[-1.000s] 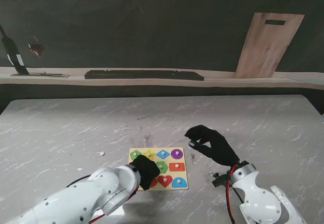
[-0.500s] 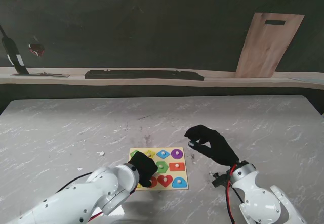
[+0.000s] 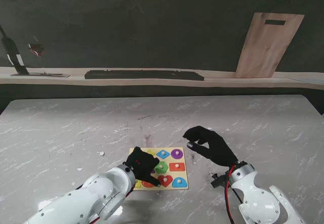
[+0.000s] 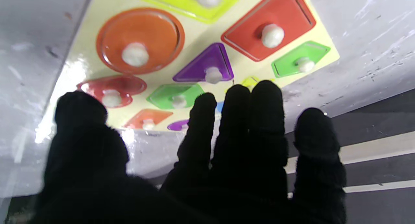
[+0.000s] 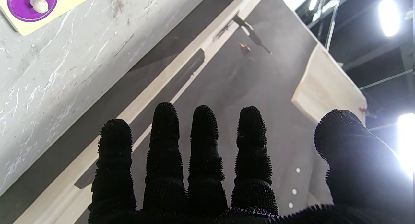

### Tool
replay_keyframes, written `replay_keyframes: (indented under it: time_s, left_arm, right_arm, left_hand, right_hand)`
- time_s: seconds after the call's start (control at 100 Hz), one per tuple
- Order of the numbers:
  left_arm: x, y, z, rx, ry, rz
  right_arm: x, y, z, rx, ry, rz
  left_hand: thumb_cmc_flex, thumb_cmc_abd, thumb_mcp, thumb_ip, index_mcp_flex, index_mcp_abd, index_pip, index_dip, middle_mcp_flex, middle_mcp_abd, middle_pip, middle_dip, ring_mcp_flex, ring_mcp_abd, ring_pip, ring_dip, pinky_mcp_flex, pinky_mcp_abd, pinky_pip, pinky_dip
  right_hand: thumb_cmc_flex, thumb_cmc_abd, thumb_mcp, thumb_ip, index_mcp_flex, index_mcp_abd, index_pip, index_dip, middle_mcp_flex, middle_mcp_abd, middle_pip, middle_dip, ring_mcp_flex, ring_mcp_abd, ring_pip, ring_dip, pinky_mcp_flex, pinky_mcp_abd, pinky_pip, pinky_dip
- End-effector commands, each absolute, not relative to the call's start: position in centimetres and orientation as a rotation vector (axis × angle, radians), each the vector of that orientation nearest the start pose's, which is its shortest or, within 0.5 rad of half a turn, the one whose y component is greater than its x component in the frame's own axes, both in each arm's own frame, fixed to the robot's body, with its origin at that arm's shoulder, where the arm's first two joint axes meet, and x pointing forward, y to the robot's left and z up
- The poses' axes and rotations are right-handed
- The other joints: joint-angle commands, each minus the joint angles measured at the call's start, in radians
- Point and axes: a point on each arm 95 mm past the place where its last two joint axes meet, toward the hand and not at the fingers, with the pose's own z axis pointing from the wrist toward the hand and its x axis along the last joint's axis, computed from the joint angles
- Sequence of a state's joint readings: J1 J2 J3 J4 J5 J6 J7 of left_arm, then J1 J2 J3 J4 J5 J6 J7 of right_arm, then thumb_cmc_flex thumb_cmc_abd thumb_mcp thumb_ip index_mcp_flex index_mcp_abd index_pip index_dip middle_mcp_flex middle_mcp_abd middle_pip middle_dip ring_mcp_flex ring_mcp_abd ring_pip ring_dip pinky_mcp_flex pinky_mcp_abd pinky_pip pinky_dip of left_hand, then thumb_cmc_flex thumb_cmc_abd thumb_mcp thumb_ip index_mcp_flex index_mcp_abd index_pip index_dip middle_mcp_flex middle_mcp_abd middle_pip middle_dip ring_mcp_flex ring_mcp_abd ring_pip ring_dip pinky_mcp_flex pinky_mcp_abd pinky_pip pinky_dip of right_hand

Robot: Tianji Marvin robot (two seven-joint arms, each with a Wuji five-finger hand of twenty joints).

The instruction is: Fit puzzle pieces into a puzzle board

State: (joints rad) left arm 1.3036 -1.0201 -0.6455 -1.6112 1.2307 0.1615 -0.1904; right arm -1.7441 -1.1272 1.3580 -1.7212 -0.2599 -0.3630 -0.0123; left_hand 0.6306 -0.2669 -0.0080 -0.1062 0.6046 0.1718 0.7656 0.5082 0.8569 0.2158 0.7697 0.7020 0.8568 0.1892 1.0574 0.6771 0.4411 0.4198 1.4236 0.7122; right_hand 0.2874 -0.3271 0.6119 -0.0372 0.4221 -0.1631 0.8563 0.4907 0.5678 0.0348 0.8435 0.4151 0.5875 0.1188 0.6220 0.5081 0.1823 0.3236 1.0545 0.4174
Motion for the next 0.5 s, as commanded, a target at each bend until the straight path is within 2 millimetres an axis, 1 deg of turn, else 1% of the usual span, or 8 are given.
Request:
replay_keyframes:
  time_s: [0.0, 0.06, 0.13, 0.17, 0.32, 0.4, 0.45, 0.49]
  left_arm:
    - [37.0, -12.1, -35.4, -0.775, 2.000, -1.232]
    - [37.3, -11.8, -35.2, -0.783, 1.960, -1.276]
    - [37.7, -11.4, -34.8, -0.799, 1.912, -1.324]
    - [37.8, -11.1, -34.6, -0.814, 1.890, -1.345]
    - [38.3, -9.8, -33.6, -0.868, 1.773, -1.444]
    - [38.5, -9.1, -33.2, -0.911, 1.714, -1.514]
    - [38.6, -8.8, -33.0, -0.950, 1.671, -1.565]
    - [38.7, -8.5, -32.9, -0.984, 1.649, -1.602]
  right_arm:
    - [35.5, -0.3, -30.1, -1.789, -1.141, -2.503]
    - [35.5, -0.2, -30.1, -1.790, -1.153, -2.503]
    - [35.6, 0.0, -30.2, -1.792, -1.166, -2.502]
    - [35.6, 0.1, -30.2, -1.791, -1.176, -2.501]
    - [35.8, 0.4, -30.4, -1.786, -1.216, -2.504]
    - [35.9, 0.4, -30.5, -1.785, -1.234, -2.512]
    - [36.0, 0.5, -30.6, -1.781, -1.248, -2.521]
    - [36.1, 0.5, -30.6, -1.776, -1.261, -2.530]
  left_hand:
    - [-0.008, 0.041, -0.025, 0.037, -0.061, 0.020, -0.080, -0.042, -0.091, 0.047, -0.082, -0.045, -0.067, 0.051, -0.058, 0.015, -0.071, 0.008, -0.047, 0.017]
    - [-0.007, 0.052, -0.025, 0.038, -0.094, 0.018, -0.136, -0.064, -0.173, 0.058, -0.159, -0.100, -0.153, 0.072, -0.142, 0.016, -0.145, 0.018, -0.108, 0.007]
    - [-0.001, 0.062, -0.024, 0.040, -0.121, 0.017, -0.182, -0.080, -0.245, 0.066, -0.223, -0.150, -0.238, 0.088, -0.235, 0.004, -0.202, 0.026, -0.159, -0.009]
    - [0.004, 0.064, -0.024, 0.041, -0.129, 0.009, -0.201, -0.086, -0.279, 0.070, -0.252, -0.173, -0.281, 0.099, -0.282, -0.005, -0.221, 0.030, -0.175, -0.015]
    - [0.011, 0.066, -0.023, 0.044, -0.143, 0.020, -0.253, -0.102, -0.338, 0.072, -0.311, -0.217, -0.349, 0.119, -0.383, -0.035, -0.254, 0.029, -0.223, -0.041]
    - [0.014, 0.070, -0.022, 0.045, -0.154, 0.019, -0.277, -0.109, -0.367, 0.071, -0.337, -0.234, -0.393, 0.118, -0.440, -0.056, -0.290, 0.021, -0.276, -0.071]
    - [0.034, 0.061, -0.018, 0.047, -0.155, 0.020, -0.287, -0.111, -0.387, 0.070, -0.356, -0.246, -0.425, 0.109, -0.479, -0.072, -0.312, 0.020, -0.311, -0.093]
    - [0.056, 0.059, -0.015, 0.050, -0.160, 0.020, -0.306, -0.117, -0.417, 0.072, -0.380, -0.262, -0.463, 0.093, -0.525, -0.091, -0.338, 0.014, -0.359, -0.125]
  right_hand:
    - [0.001, 0.020, -0.020, 0.010, 0.001, -0.010, 0.012, 0.007, 0.015, -0.011, 0.007, 0.005, 0.008, -0.013, 0.017, 0.006, -0.013, -0.010, 0.018, 0.008]
    - [0.000, 0.019, -0.020, 0.009, 0.002, -0.009, 0.012, 0.007, 0.014, -0.010, 0.006, 0.004, 0.008, -0.014, 0.016, 0.006, -0.013, -0.010, 0.018, 0.008]
    - [-0.002, 0.018, -0.020, 0.009, 0.003, -0.010, 0.012, 0.007, 0.015, -0.010, 0.006, 0.004, 0.008, -0.013, 0.016, 0.005, -0.014, -0.009, 0.018, 0.008]
    - [-0.004, 0.018, -0.020, 0.009, 0.002, -0.012, 0.011, 0.007, 0.014, -0.010, 0.006, 0.004, 0.008, -0.014, 0.016, 0.005, -0.014, -0.009, 0.018, 0.008]
    - [-0.020, 0.016, -0.019, 0.008, 0.003, -0.016, 0.009, 0.007, 0.012, -0.014, 0.003, 0.003, 0.012, -0.015, 0.014, 0.005, -0.014, -0.009, 0.017, 0.008]
    - [-0.029, 0.011, -0.015, 0.007, -0.003, -0.020, 0.006, 0.006, 0.004, -0.012, -0.003, 0.000, 0.013, -0.016, 0.013, 0.005, -0.014, -0.009, 0.017, 0.008]
    - [-0.036, 0.008, -0.013, 0.007, -0.013, -0.025, 0.003, 0.005, -0.003, -0.014, -0.006, 0.000, 0.013, -0.018, 0.012, 0.005, -0.013, -0.009, 0.018, 0.008]
    - [-0.040, 0.004, -0.010, 0.006, -0.017, -0.026, 0.002, 0.005, -0.011, -0.016, -0.009, -0.001, 0.014, -0.020, 0.011, 0.005, -0.012, -0.010, 0.017, 0.008]
